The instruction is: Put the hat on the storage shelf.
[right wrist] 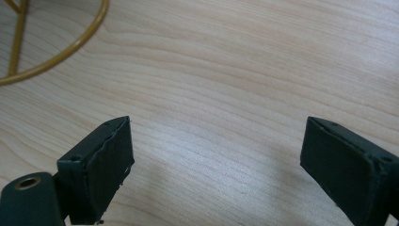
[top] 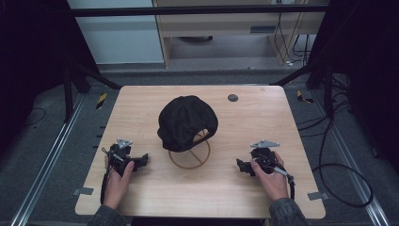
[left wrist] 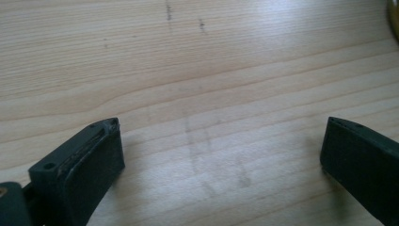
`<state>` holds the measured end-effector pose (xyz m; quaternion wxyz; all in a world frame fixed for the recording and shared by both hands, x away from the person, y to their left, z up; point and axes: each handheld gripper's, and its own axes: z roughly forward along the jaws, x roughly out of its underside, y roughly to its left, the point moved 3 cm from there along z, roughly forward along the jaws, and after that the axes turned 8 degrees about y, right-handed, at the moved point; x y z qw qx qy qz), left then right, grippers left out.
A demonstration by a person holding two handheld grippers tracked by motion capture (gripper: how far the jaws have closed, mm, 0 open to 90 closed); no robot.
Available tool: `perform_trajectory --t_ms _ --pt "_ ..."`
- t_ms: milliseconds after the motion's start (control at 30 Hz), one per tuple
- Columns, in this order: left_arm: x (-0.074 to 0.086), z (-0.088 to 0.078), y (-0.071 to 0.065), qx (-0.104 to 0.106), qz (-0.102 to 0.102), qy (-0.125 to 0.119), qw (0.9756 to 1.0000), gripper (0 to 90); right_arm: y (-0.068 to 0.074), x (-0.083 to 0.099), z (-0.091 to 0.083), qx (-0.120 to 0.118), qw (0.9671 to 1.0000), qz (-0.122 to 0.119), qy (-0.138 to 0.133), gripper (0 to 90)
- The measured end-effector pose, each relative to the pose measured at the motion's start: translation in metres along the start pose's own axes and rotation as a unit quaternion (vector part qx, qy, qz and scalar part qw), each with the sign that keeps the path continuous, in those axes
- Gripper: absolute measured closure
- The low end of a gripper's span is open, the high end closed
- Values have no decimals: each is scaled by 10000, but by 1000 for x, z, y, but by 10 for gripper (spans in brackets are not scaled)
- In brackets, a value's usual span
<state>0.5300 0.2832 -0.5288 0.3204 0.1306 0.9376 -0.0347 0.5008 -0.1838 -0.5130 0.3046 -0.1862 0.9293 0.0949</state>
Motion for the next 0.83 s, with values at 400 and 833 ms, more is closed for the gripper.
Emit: perform_trajectory --t_ms 400,833 --pt "-1 1 6 -39 -33 21 10000 0 2 13 10 237 9996 -179 4 78" --pt "0 -1 5 -107 -106 23 9999 0 4 23 7 247 9993 -203 -177 53"
